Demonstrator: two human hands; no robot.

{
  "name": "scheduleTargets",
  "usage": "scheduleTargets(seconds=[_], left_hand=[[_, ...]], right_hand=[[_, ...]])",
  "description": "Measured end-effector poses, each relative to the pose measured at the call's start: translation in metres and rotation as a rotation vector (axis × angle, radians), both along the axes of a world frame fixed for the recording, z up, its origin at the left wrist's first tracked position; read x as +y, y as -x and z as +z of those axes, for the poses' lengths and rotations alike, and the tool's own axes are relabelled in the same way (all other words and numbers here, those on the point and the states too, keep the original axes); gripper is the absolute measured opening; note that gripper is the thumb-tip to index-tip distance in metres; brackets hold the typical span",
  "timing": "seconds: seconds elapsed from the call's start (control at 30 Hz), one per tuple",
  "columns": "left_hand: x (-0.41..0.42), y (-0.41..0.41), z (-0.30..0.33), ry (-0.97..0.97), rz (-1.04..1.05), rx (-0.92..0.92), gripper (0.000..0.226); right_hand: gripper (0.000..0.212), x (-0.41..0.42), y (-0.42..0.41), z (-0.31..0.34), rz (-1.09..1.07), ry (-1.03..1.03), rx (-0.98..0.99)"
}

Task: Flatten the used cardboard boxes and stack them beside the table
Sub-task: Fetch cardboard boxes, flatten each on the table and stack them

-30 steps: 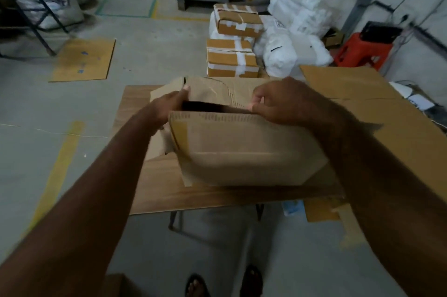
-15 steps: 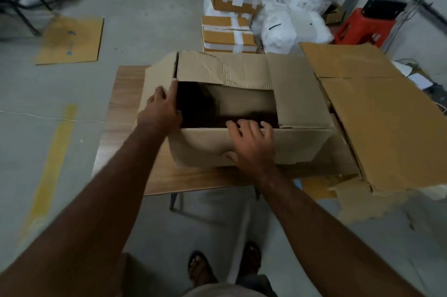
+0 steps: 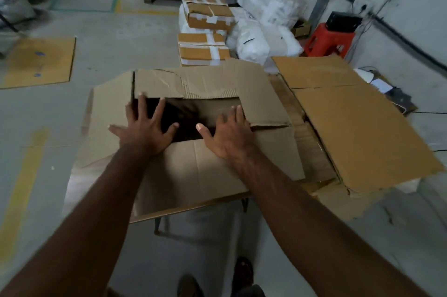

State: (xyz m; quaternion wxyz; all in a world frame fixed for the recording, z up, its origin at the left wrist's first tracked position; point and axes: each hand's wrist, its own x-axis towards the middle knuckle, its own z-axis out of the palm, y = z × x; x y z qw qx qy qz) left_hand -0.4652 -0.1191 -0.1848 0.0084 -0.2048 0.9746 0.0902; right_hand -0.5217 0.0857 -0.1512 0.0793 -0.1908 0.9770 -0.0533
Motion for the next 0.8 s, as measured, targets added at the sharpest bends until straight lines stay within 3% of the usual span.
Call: scheduleTargets(seconds=[0.1, 0.2, 0.3, 0.4, 0.47, 0.6, 0.67, 0.8], left_hand=[[0.000, 0.002, -0.006, 0.015, 0.000, 0.034, 0.082], [-0.003, 0.003, -0.010, 0.025, 0.003, 0.048, 0.085], [-0.005, 0.003, -0.015, 0.023, -0.009, 0.068, 0.089], [-0.003, 0.005, -0.015, 0.028, 0.007, 0.049, 0.094], [-0.003, 0.009, -0.013, 0.036, 0.038, 0.002, 0.098], [0.002, 0.020, -0.002, -0.020, 0.112, -0.084, 0.113], [0.011, 0.028, 0.002, -0.055, 0.181, -0.057, 0.114], [0.025, 0.034, -0.002, 0.040, 0.251, -0.021, 0.114]], right_hand=[[0.091, 0.024, 0.018, 0.025, -0.011, -0.044, 0.223], [0.095, 0.071, 0.058, 0.042, -0.174, -0.089, 0.258], [0.103, 0.120, 0.093, 0.028, -0.387, 0.005, 0.039], [0.100, 0.141, 0.101, -0.003, -0.447, 0.297, -0.279], [0.095, 0.144, 0.101, -0.018, -0.450, 0.424, -0.317], [0.093, 0.142, 0.109, -0.021, -0.256, 0.096, -0.021], [0.088, 0.130, 0.111, -0.016, -0.045, 0.075, 0.102], [0.072, 0.077, 0.106, -0.018, 0.366, 0.178, -0.045]])
